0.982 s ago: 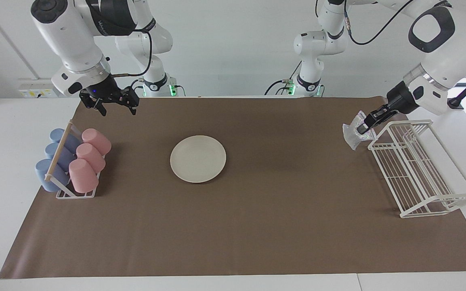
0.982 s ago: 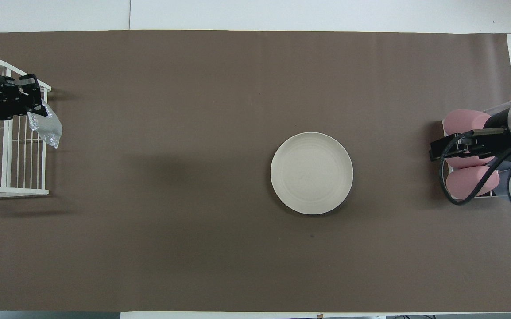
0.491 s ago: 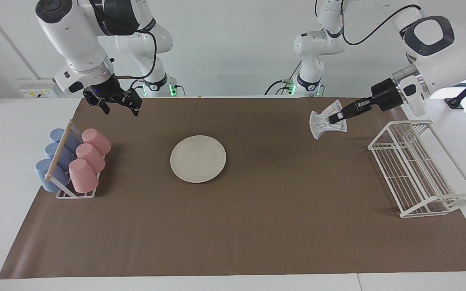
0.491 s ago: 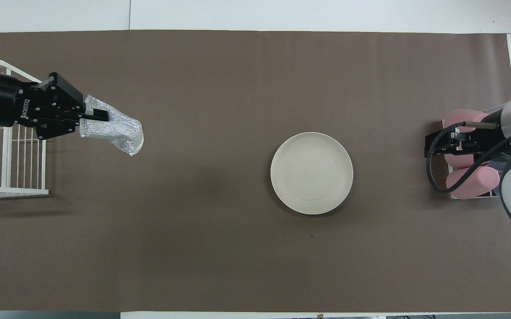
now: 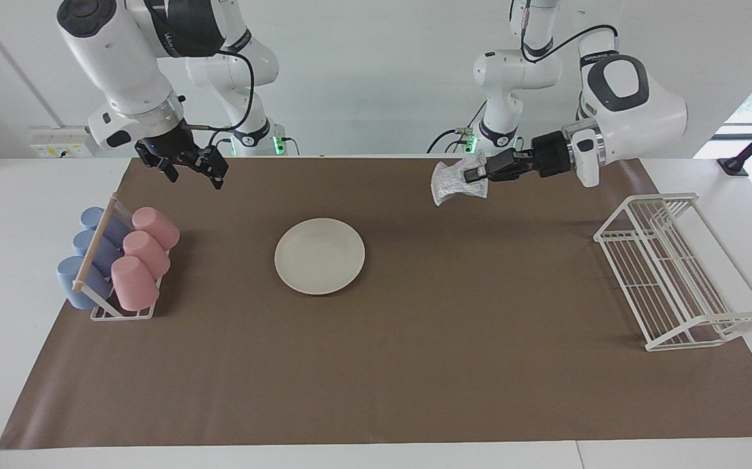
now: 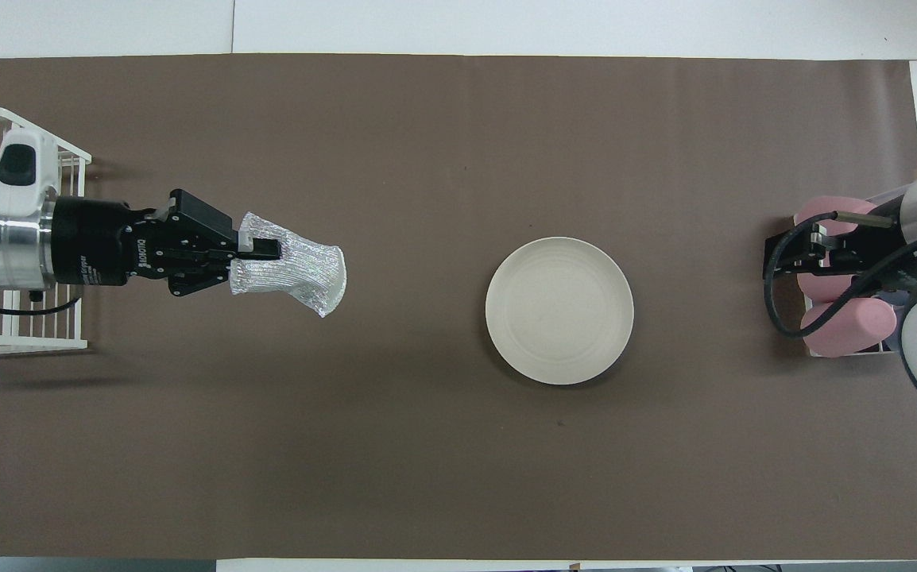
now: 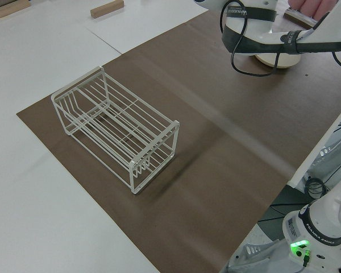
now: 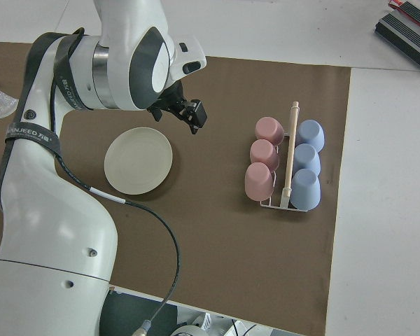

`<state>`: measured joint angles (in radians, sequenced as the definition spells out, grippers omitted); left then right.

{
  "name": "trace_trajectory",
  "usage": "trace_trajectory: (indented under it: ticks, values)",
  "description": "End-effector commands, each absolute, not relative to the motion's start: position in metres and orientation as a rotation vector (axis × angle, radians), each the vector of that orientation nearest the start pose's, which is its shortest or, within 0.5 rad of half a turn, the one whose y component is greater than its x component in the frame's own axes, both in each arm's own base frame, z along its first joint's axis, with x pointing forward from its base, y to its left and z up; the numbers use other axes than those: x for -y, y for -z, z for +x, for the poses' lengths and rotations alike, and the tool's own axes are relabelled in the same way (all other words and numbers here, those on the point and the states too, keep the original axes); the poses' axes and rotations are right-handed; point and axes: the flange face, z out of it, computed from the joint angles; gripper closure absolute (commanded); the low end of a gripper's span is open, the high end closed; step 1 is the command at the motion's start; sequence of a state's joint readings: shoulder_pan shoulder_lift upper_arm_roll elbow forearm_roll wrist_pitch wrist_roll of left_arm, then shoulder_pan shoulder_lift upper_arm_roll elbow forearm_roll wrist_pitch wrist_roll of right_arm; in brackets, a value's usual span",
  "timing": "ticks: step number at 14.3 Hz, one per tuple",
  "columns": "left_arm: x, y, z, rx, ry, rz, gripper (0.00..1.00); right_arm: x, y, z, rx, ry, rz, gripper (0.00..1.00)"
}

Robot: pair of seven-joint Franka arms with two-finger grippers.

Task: Wipe plate with sponge
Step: 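Lift the scrubber out of the rack with the left gripper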

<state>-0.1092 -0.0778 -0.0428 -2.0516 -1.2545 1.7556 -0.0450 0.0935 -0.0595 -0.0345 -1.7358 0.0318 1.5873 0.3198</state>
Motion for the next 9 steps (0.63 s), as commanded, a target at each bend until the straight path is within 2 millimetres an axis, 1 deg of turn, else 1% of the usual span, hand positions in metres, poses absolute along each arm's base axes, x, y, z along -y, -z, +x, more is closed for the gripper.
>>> trace_trajectory:
  ticks: [1, 2, 3, 4, 5, 7, 8, 9]
  values:
    - [0.184, -0.478, 0.482, -0.229, 0.267, 1.846, 1.0, -0.037, -0.583, 0.531, -0.485, -0.142, -3.096, 0.0]
    - [0.192, -0.468, 0.476, -0.203, 0.238, 1.826, 1.0, -0.043, -0.582, 0.532, -0.479, -0.126, -3.096, 0.0]
    - [0.201, -0.463, 0.472, -0.172, 0.204, 1.809, 1.0, -0.054, -0.583, 0.536, -0.49, -0.059, -3.088, 0.0]
    - [0.214, -0.459, 0.466, -0.138, 0.17, 1.802, 1.0, -0.068, -0.58, 0.541, -0.518, 0.023, -3.07, 0.0]
    - [0.224, -0.454, 0.459, -0.12, 0.142, 1.802, 1.0, -0.075, -0.578, 0.544, -0.552, 0.061, -3.055, 0.0]
    - [0.23, -0.438, 0.447, -0.09, 0.088, 1.778, 1.0, -0.094, -0.572, 0.545, -0.572, 0.056, -3.048, 0.0]
    - [0.228, -0.43, 0.442, -0.099, 0.075, 1.754, 1.0, -0.1, -0.568, 0.545, -0.605, 0.05, -3.042, 0.0]
    - [0.228, -0.426, 0.44, -0.119, 0.075, 1.731, 1.0, -0.1, -0.564, 0.547, -0.673, 0.037, -3.029, 0.0]
